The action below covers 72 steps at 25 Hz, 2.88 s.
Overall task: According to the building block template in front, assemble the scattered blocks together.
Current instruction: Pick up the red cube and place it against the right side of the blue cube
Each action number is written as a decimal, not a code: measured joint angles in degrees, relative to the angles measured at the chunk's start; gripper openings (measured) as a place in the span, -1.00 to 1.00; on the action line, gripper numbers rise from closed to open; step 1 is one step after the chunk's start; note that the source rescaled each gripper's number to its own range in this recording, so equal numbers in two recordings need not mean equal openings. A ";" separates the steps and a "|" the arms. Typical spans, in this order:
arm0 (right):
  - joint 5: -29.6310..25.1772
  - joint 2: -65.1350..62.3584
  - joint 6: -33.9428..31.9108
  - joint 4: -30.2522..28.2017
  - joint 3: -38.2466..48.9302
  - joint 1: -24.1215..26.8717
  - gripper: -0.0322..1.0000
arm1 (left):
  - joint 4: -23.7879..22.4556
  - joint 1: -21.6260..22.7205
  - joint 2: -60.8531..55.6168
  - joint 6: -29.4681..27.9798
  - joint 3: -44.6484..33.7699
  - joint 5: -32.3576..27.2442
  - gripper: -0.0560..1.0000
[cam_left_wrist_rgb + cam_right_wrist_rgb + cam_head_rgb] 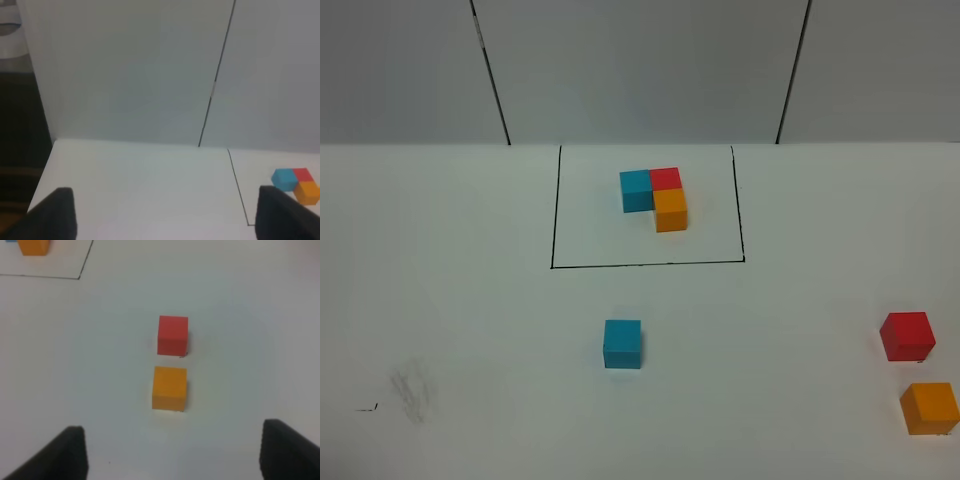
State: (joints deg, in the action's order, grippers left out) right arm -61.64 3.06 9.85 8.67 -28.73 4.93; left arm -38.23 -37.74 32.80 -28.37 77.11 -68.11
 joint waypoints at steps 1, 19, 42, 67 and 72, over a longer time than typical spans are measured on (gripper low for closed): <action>0.00 0.00 0.00 0.00 0.00 0.00 0.28 | 0.74 0.00 -2.15 -0.06 -0.96 0.00 0.70; 0.00 0.00 0.00 0.00 0.00 0.00 0.28 | 7.80 0.00 -13.87 11.31 -19.37 0.00 0.70; 0.00 0.00 0.00 0.00 0.00 0.00 0.28 | 37.27 0.00 -33.21 29.00 -46.20 7.87 0.70; -0.05 0.00 0.00 0.00 0.00 0.00 0.28 | 37.51 33.49 -33.21 28.89 -47.94 6.85 0.70; -0.05 0.00 0.00 0.00 0.00 0.00 0.28 | 37.51 45.68 -33.21 28.89 -47.94 6.85 0.70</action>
State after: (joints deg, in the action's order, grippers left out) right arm -61.69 3.06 9.86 8.67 -28.73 4.93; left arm -0.72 7.94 -0.41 0.51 29.17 -61.26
